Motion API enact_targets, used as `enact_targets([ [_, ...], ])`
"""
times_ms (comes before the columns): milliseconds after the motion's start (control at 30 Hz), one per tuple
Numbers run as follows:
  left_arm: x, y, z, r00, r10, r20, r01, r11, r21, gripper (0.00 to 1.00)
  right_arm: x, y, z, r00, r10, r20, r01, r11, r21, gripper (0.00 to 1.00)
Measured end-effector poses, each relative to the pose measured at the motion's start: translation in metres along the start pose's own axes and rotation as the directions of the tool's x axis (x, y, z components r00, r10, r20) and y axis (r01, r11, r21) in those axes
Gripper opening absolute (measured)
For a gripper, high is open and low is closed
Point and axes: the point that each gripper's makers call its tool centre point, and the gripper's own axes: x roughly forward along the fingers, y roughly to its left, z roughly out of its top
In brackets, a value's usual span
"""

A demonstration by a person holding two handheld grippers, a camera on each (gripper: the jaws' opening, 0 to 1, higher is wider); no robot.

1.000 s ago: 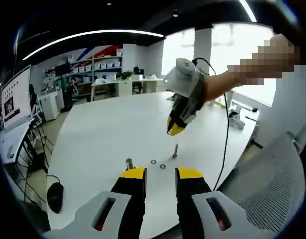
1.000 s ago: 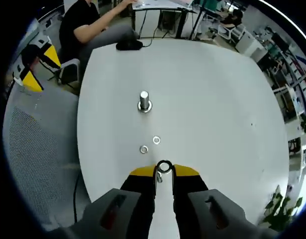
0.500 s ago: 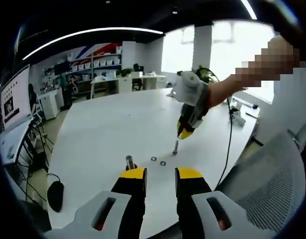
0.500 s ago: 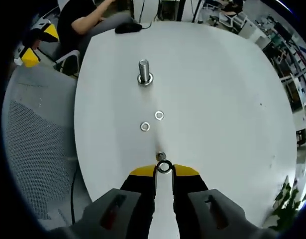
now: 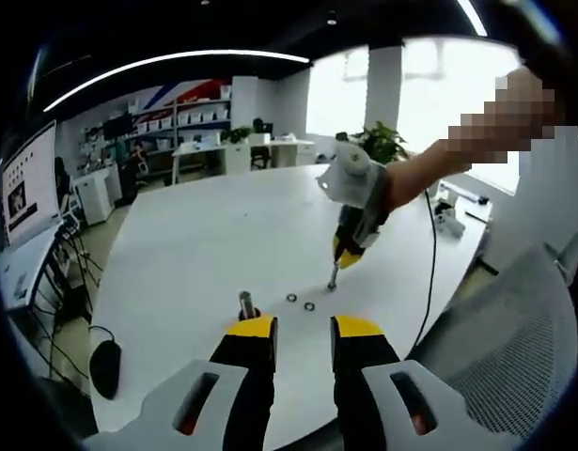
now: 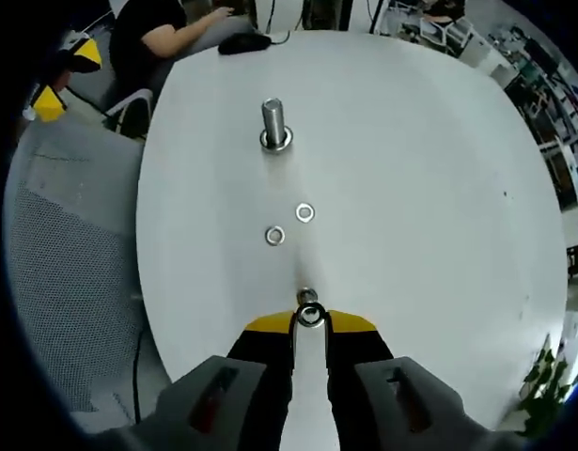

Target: Place the washer onto the threaded stud by aligning its center hole with the stud, sliding it down to the base, and recovering from edge contact or off-axis alignment until the washer reaches the visible bottom stop.

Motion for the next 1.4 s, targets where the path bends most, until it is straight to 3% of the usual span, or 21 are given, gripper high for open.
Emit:
enact_targets([
  [800, 0.002, 0.001, -0.005, 1.000, 0.001, -0.027, -0.001, 1.000, -0.004, 0.20, 0.039, -0.004, -0.014, 0.998, 0.032, -0.050, -0.031, 0.999, 0.021, 0.14],
  [1400, 0.002, 0.001, -0.006, 1.000, 0.004, -0.029, -0.004, 1.000, -0.001, 0.20, 0.044, -0.002, -0.031, 0.996, 0.009, -0.089, -0.008, 1.000, 0.013, 0.16],
])
